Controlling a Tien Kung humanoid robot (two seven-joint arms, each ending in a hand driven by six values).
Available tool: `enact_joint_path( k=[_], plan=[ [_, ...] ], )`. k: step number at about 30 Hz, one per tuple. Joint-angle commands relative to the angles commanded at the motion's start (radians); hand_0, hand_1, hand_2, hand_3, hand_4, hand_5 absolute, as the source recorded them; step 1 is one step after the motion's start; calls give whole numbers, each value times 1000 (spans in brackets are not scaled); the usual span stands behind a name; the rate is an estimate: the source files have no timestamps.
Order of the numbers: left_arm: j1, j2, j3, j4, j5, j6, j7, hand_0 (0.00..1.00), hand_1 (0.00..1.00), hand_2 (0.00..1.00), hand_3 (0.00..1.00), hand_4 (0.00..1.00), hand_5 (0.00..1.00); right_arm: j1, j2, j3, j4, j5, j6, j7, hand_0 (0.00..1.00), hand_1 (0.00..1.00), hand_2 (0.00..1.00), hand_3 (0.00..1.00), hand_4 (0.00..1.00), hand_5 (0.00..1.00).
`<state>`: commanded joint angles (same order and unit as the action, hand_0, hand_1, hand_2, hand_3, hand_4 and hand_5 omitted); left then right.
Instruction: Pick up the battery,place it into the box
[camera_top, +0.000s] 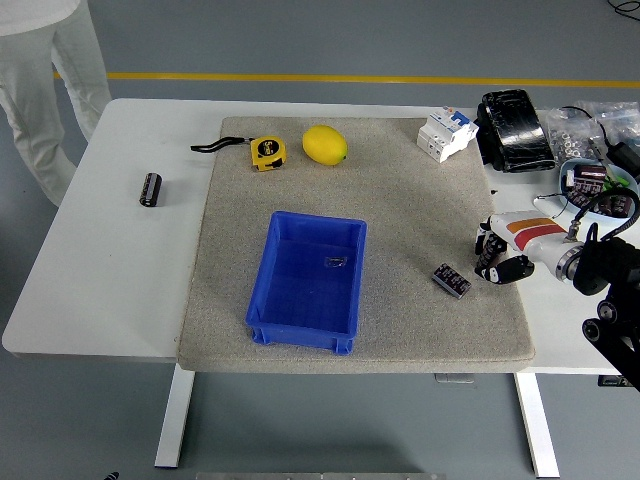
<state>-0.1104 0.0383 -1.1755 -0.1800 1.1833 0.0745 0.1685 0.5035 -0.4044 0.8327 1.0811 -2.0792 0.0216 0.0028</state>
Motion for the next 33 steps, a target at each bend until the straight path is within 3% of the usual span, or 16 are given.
enact_joint_path(
  k=[7,8,19,20,33],
  plan=[
    [0,0,-7,0,10,-1,1,589,596,678,749,808,957,3,2,1,2,3,-1,0,376,395,434,456,772,169],
    [0,1,-7,0,10,-1,1,589,595,677,748,808,956,3,3,1,2,3,-1,0,322,387,427,457,776,159],
    [-1,0,-15,0,19,1,1,589,595,677,748,808,956,4,5,-1,2,10,-3,-7,330,381,419,452,811,138],
    [-2,1,-15,0,20,0,1,589,594,676,747,807,957,4,6,-2,3,10,-3,-7,330,373,411,451,855,116],
    [-3,0,-27,0,36,1,2,589,594,676,748,808,956,7,9,-2,-2,10,-10,-7,326,368,409,450,856,109]
  ],
)
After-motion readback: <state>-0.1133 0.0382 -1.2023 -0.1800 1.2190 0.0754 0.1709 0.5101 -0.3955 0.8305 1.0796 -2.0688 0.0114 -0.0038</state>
